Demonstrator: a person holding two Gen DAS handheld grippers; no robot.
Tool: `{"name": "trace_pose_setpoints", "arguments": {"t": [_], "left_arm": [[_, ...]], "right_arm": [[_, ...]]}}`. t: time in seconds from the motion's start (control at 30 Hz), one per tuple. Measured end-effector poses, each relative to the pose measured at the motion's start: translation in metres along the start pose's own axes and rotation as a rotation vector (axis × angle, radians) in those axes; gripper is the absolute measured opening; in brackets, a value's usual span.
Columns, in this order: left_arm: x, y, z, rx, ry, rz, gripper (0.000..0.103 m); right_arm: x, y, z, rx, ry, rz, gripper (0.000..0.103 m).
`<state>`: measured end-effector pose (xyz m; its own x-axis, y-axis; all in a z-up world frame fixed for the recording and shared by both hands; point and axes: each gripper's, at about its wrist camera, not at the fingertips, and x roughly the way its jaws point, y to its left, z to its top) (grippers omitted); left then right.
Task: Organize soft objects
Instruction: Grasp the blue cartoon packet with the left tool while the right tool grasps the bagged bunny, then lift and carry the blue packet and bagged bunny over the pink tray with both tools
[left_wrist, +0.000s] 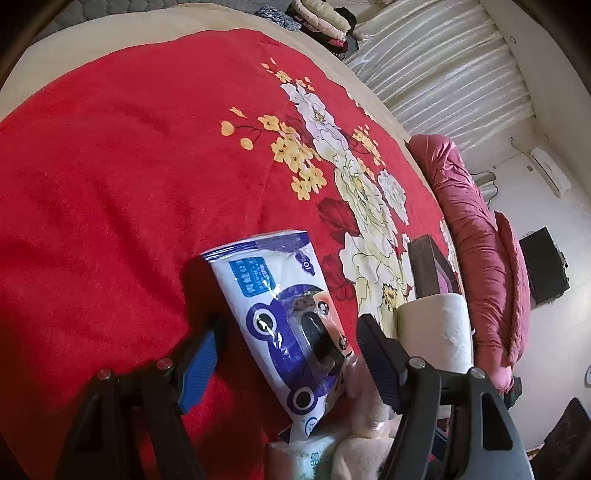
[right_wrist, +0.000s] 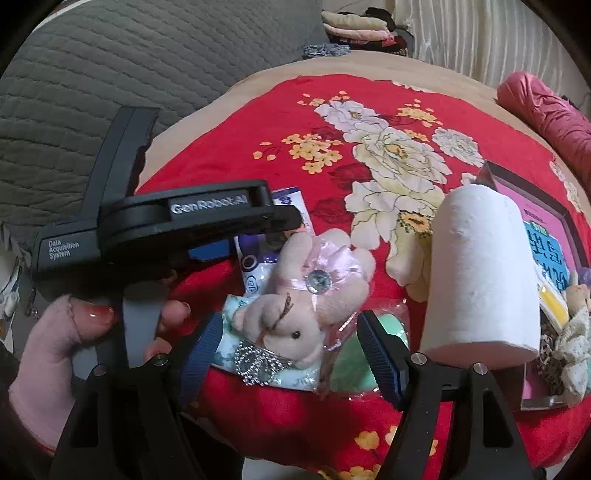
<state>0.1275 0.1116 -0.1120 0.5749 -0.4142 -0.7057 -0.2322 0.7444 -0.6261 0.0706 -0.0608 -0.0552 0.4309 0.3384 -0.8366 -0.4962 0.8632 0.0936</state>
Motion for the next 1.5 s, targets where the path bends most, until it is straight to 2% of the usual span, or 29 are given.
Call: {"name": "trace_pose_setpoints", "arguments": {"t": [0.13, 0.3, 0.4, 0.47, 0.53, 0.63, 0.83, 1.07, 1.27, 1.5], "left_arm": [[0.002, 0.002, 0.002, 0.002, -0.008, -0.008, 0.053], [0.002, 0.011, 0.003, -0.032, -0.019, -0.046, 0.043], [0.004, 0.009, 0.003, -0.020, -0.020, -0.053, 0.043], [0.004, 0.007, 0.002, -0.006, -0.024, -0.056, 0.041], [0.005, 0.008, 0.002, -0.013, -0.024, -0.078, 0.029], [0.006, 0.017, 0.002, -0.071, -0.016, -0.137, 0.023], [0.004, 0.019, 0.004, -0.078, -0.032, -0.171, 0.017], [-0.013, 0.009, 0.006, -0.047, -0.111, -0.222, 0.012], [-0.040, -0.002, 0.009, 0.018, -0.211, -0.189, 0.012], [-0.064, -0.017, 0.000, 0.063, -0.243, -0.170, 0.012]], "right_arm": [[0.008, 0.005, 0.002, -0.018, 0.008, 0.000, 0.077], [0.020, 0.006, 0.001, -0.027, 0.026, 0.000, 0.065], [0.023, 0.006, 0.003, -0.033, 0.020, 0.001, 0.063], [0.024, 0.006, 0.004, -0.039, 0.006, -0.001, 0.057], [0.025, 0.006, 0.006, -0.044, 0.000, 0.003, 0.048], [0.024, 0.003, 0.008, -0.039, -0.004, 0.019, 0.048], [0.012, 0.001, 0.010, -0.053, -0.041, 0.003, 0.047], [-0.007, 0.005, 0.014, -0.098, -0.108, -0.002, 0.047], [-0.018, 0.001, 0.015, -0.098, -0.134, -0.011, 0.047], [-0.038, -0.013, 0.014, -0.068, -0.174, -0.020, 0.047]]}}
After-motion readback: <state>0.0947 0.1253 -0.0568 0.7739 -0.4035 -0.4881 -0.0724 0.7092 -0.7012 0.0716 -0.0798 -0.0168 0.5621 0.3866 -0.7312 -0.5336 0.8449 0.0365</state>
